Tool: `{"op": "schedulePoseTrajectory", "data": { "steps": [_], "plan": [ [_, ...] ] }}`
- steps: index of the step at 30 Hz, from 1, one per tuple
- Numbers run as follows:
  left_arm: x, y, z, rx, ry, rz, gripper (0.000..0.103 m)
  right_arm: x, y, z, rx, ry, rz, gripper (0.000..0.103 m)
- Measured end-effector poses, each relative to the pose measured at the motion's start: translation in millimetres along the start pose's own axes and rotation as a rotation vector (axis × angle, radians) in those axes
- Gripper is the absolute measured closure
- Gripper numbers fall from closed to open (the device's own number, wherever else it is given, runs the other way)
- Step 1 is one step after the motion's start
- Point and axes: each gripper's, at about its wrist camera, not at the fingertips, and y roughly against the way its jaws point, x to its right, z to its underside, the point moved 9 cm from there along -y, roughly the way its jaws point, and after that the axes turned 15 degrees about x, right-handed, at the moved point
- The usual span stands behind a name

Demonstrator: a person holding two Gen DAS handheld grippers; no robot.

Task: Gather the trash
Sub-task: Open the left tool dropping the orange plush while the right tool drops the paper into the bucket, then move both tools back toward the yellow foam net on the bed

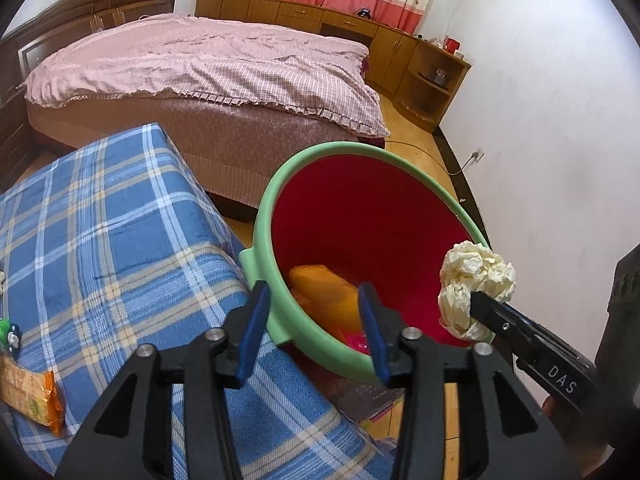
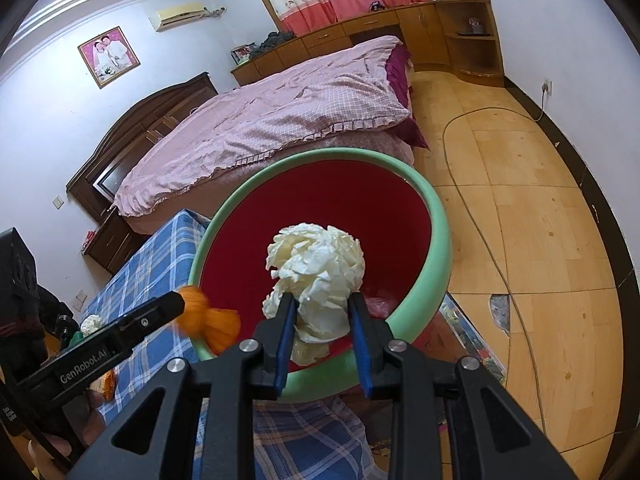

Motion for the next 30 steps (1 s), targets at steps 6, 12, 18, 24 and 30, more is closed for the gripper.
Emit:
{"op": "schedulePoseTrajectory", "data": {
  "steps": [6, 12, 18, 24, 30],
  "plan": [
    [-3.0, 6.0, -1.8, 0.006, 0.01, 0.003, 0.055, -2.4, 4.5, -2.8, 0.013, -0.006, -0.016, 0.057],
    [-12.2, 21.2, -5.3, 0.031, 0.032, -0.027, 0.055, -8.3, 11.0, -5.8, 0.027, -0.01, -0.028, 0.043],
    [-26.8, 39.4, -7.3, 0.05, 0.066, -0.058, 0.054, -16.6, 20.7, -7.6, 0.035, -0.015, -0.034, 0.042],
    [-46.2, 62.8, -7.8, 0.07, 0.1, -0.099, 0.054, -34.3, 31.0, -7.2, 0.044, -0.002, -0.062, 0.04],
    [-69.2, 95.0, -11.9, 0.106, 0.115, -0.157, 0.055, -57.1, 40.9, -2.3, 0.043, 0.018, -0.096, 0.039]
  ]
}}
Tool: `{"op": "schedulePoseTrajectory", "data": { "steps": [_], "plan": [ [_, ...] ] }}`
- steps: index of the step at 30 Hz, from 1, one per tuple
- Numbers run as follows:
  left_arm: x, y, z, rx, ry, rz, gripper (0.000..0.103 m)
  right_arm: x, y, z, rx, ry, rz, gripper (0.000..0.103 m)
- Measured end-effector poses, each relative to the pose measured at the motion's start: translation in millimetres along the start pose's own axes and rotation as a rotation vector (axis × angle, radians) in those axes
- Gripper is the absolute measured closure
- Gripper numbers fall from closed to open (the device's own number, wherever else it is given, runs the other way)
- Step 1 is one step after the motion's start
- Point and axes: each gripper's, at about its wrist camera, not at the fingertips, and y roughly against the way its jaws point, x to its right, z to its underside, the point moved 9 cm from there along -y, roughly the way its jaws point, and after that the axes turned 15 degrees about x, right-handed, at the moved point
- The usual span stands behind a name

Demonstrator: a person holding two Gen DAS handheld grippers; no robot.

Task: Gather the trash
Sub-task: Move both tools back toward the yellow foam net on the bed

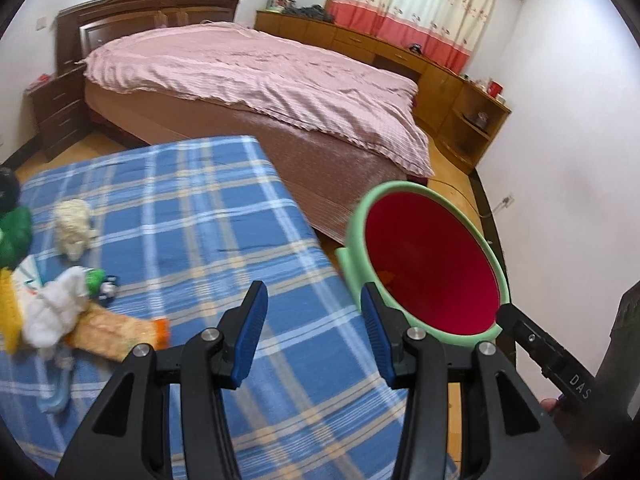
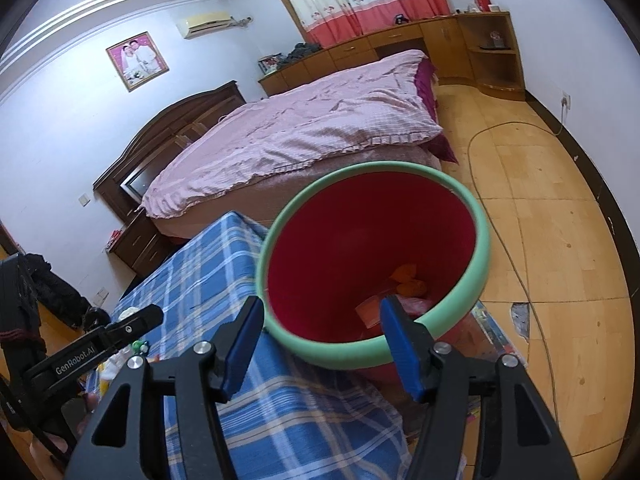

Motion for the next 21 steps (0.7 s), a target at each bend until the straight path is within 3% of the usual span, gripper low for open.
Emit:
{"op": "schedulePoseTrajectory", "data": {
  "steps": [21],
  "plan": [
    [-137.4, 95.4, -22.2, 0.12, 0.069, -0.255, 0.054, -97.6, 11.2, 30.4, -0.045, 0.068, -0.152, 0.034]
  ]
}}
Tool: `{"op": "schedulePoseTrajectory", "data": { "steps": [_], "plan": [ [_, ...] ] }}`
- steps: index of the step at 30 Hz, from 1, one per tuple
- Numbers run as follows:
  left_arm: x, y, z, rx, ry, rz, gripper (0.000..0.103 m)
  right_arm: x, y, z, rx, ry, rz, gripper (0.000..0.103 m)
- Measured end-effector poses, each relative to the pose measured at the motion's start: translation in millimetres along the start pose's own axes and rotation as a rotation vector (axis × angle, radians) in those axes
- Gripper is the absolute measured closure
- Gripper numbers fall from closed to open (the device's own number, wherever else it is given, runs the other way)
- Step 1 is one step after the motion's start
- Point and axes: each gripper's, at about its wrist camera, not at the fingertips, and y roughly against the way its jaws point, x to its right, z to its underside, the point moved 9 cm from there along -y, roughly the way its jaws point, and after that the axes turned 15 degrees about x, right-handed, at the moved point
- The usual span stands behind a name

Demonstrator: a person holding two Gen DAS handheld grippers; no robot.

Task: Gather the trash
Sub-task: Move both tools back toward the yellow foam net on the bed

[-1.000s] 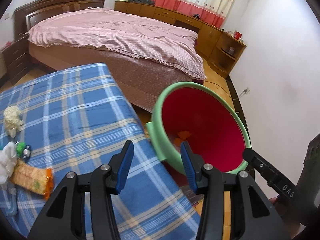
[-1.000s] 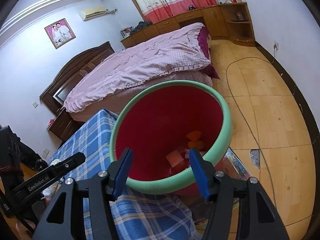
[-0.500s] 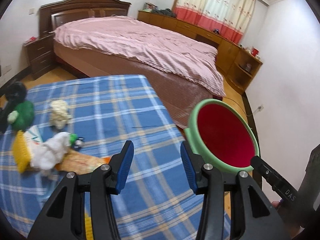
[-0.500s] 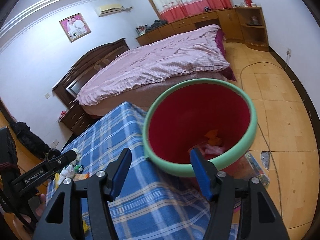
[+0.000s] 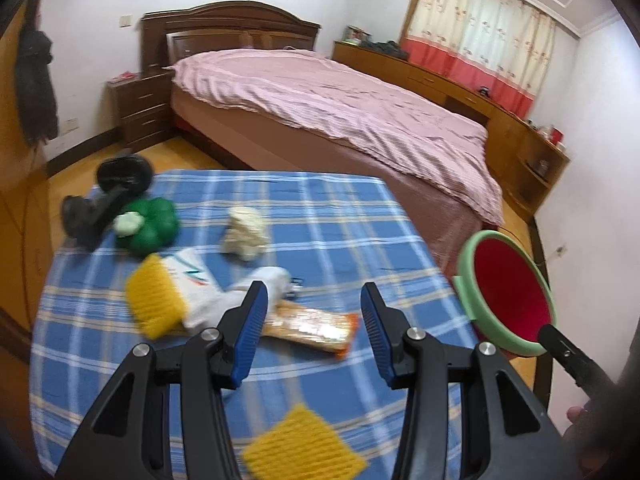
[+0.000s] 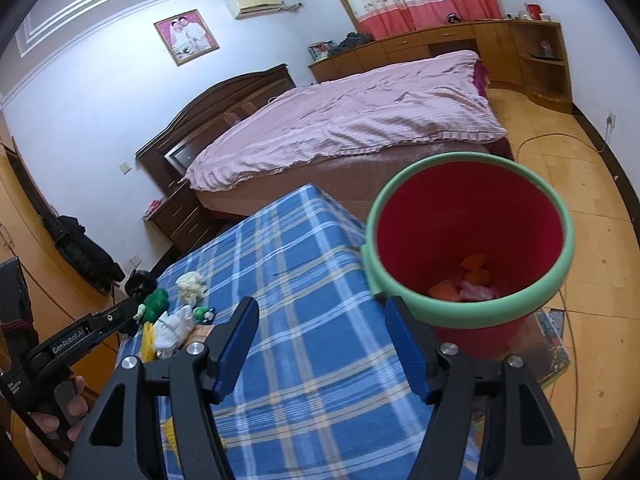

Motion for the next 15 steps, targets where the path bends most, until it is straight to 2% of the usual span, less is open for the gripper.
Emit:
{"op": "schedulePoseTrajectory", "data": {
  "steps": [15],
  "plan": [
    [-111.7, -13.8, 7.8, -0.04, 0.078, -0.168, 0.054, -40.8, -23.5, 25.1, -0.066, 0.049, -0.024, 0.033]
  ]
}}
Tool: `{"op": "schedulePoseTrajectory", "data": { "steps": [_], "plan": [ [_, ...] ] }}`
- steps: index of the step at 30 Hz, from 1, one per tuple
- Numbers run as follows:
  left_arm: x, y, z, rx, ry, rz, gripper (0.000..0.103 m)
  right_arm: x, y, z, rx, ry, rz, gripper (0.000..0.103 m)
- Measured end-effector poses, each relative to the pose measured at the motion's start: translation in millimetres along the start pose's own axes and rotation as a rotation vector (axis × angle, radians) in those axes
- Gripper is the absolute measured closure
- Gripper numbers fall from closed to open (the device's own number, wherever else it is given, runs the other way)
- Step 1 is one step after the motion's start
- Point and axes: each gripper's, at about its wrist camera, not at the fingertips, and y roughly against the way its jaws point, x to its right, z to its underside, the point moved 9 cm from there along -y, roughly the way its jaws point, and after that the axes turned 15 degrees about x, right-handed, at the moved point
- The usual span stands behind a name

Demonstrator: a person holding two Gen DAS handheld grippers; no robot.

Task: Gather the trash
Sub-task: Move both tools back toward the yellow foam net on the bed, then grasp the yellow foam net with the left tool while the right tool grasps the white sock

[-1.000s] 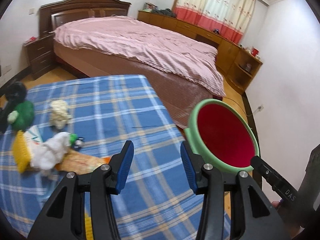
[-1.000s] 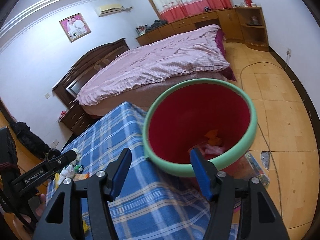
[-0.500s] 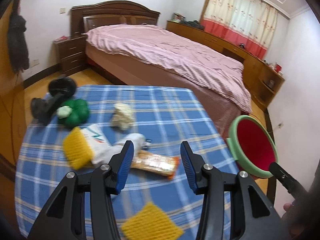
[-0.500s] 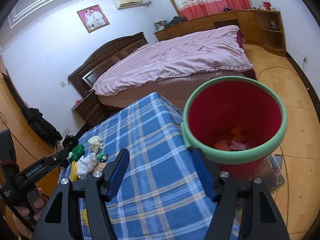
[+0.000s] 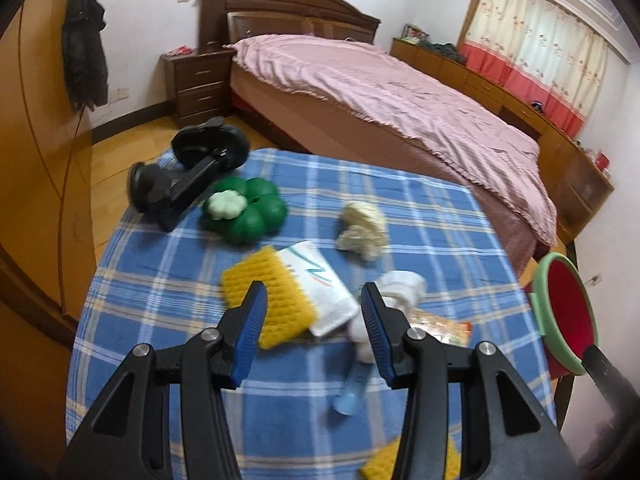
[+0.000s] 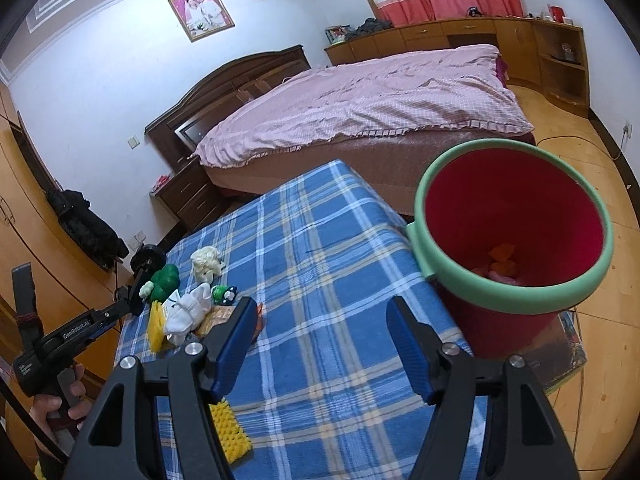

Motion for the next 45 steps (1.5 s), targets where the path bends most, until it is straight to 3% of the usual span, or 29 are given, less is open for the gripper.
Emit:
{"op": "schedulePoseTrajectory", "data": {
  "steps": [4, 6, 15, 21, 28, 34, 39, 45],
  "plan": [
    [-15.7, -16.9, 6.1, -0.028, 0.015, -0.024, 0.054, -6.8, -8.0, 5.6, -0.017, 0.012, 0.005, 0.033],
    [-21.7, -27.6, 10.8, -0.045, 0.022, -0.037, 0.047, -8.3, -12.5, 8.5, -0.027, 0.015, 0.011, 0.033],
    [-40.5, -67.4, 32.0, -0.125, 0.079, -0.064, 0.046, -9.0, -32.7, 17.2, -0.069, 0.032, 0.042, 0.033],
    [-48.1, -75.2, 35.6, -0.119, 0.131, -0.056, 0.037, -10.2, -43.3, 20.2, -0.089, 0.043, 0.047, 0.033],
    [-52.0, -74.1, 38.7, -0.124, 0.185, -0.038, 0.036, -17.4, -53.8, 26.4, -0.112, 0.054, 0.036, 0.033],
    [-46.8, -69.9, 37.2, -0.108, 0.229, 0.007, 0.058, -22.5, -55.3, 29.8, -0.12, 0.067, 0.024, 0.033],
    [-44.6, -62.8, 33.4, -0.09, 0.252, 0.03, 0.084, -23.6, -55.2, 29.5, -0.118, 0.067, 0.022, 0.033],
    [-47.8, -53.0, 31.0, -0.076, 0.275, 0.059, 0.094, -37.0, -57.5, 33.0, -0.129, 0.091, -0.006, 0.033]
  ]
}}
